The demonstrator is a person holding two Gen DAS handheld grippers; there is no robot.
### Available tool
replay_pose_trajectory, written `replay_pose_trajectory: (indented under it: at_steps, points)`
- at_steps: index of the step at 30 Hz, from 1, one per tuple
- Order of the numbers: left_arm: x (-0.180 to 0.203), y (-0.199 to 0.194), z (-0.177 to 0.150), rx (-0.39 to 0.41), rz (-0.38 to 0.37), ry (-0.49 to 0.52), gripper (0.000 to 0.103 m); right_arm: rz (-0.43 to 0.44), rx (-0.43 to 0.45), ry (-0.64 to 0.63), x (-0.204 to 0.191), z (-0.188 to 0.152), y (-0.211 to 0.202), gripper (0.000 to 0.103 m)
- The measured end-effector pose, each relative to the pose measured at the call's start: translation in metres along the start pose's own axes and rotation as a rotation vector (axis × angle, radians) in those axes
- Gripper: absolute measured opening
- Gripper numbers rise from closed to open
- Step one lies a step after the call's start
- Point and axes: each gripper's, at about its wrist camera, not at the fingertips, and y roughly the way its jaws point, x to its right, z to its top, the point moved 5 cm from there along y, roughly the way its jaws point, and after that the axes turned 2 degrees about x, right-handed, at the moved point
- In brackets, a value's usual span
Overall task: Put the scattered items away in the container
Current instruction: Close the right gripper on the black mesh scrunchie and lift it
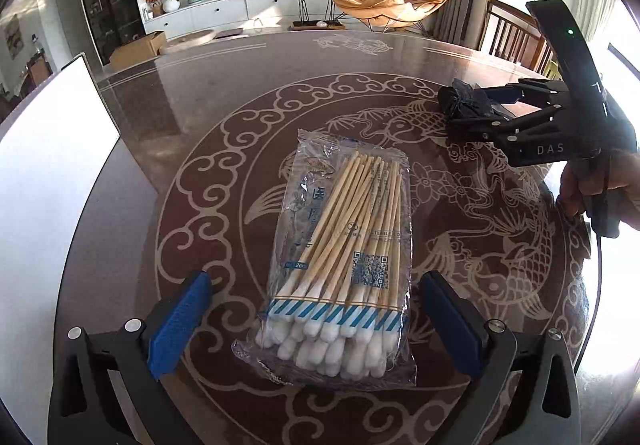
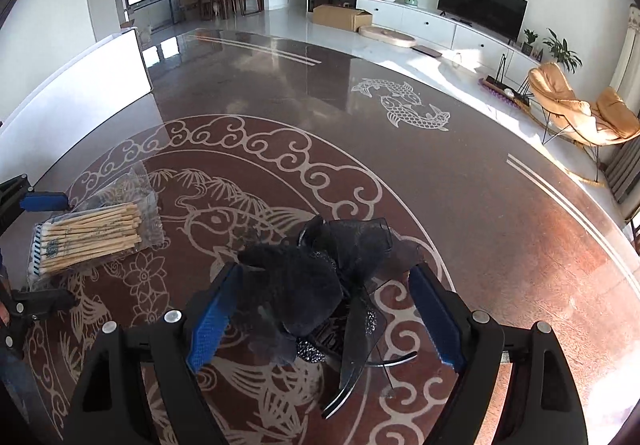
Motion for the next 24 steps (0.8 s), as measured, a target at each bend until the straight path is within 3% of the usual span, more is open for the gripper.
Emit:
replay_pose_trajectory:
  at_steps: [3, 4, 5, 6, 11, 19, 24]
  points:
    - [0.000, 0.000, 0.000, 0.001, 0.000, -0.001, 0.103, -0.027, -0.005, 0.051, 0.007, 0.004, 0.004, 0.080]
    - [-0.001, 0.000, 0.000, 0.000, 0.000, -0.001, 0.103, -0.044, 0.005, 0.060, 0.008, 0.003, 0.003, 0.068]
    - [-0.002, 0.000, 0.000, 0.000, 0.001, -0.002, 0.103, -0.056, 0.021, 0.075, 0.008, 0.001, -0.001, 0.042]
    - [-0.002, 0.000, 0.000, 0.000, 0.001, -0.002, 0.103, -0.069, 0.029, 0.098, 0.010, 0.000, -0.005, 0.038]
    - [-0.003, -0.001, 0.000, 0.001, 0.001, -0.003, 0.103, -0.124, 0.027, 0.149, -0.002, -0.026, -0.027, 0.038]
    - [-0.003, 0.000, 0.000, 0.001, 0.001, -0.003, 0.103, -0.222, 0.026, 0.275, -0.053, -0.119, -0.107, 0.041]
    - [-0.002, 0.001, 0.003, -0.001, 0.003, -0.003, 0.103, -0.274, 0.024, 0.329, -0.070, -0.148, -0.135, 0.041]
